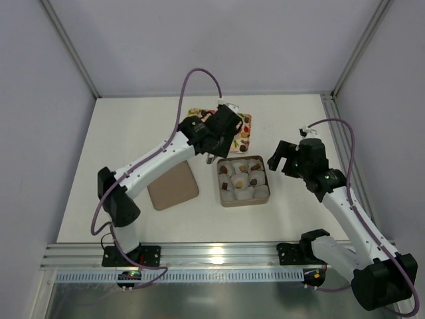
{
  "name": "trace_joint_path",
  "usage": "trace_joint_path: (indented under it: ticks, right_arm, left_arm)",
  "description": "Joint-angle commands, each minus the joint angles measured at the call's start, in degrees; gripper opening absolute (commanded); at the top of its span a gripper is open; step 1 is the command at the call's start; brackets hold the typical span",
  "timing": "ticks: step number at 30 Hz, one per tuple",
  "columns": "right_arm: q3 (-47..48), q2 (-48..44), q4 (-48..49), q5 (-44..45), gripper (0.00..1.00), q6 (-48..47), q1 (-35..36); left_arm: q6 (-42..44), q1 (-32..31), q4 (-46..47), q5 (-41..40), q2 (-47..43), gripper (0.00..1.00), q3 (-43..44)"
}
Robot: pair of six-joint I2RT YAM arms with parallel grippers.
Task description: Pack the chocolate
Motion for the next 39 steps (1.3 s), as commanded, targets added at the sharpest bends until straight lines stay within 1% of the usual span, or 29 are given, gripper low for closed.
trace_joint_path:
  ticks: [1, 2, 5, 12, 16, 28, 39]
  right_arm:
    - [2.07, 1.08, 2.8, -0.12, 0.99, -0.82, -0.22]
    - [2.15, 1.43, 3.07, -2.03, 0.99, -0.91, -0.22]
    - [2.51, 3.1, 3.77, -2.66, 0.99, -1.26, -0.22]
    - [3.03, 6.09, 5.09, -3.54, 0.99, -1.7, -0.22]
    - [3.38, 7.23, 5.53, -3.54, 0.99, -2.05, -0.22]
    - [3.3, 9.34, 6.93, -4.16, 0.98, -1.96, -0.49]
    - [3.03, 9.17, 6.94, -4.07, 0.99, -1.87, -0.58]
  left_arm:
    - [1.06, 6.17, -0.9, -2.44, 0.39, 0.47, 3.01]
    - [1.67, 8.53, -0.02, -2.53, 1.1, 0.47, 3.1]
    - [3.26, 12.23, 1.91, -2.27, 4.34, 0.49, 4.68]
    - [4.58, 17.34, 3.15, -0.43, 13.58, 0.5, 10.57]
    - [4.49, 18.57, 3.06, 1.24, 16.31, 0.5, 13.38]
    - [4.84, 19.45, 3.59, 3.97, 18.15, 0.46, 12.6]
    - [4.76, 19.54, 3.76, 5.11, 19.21, 0.42, 12.33]
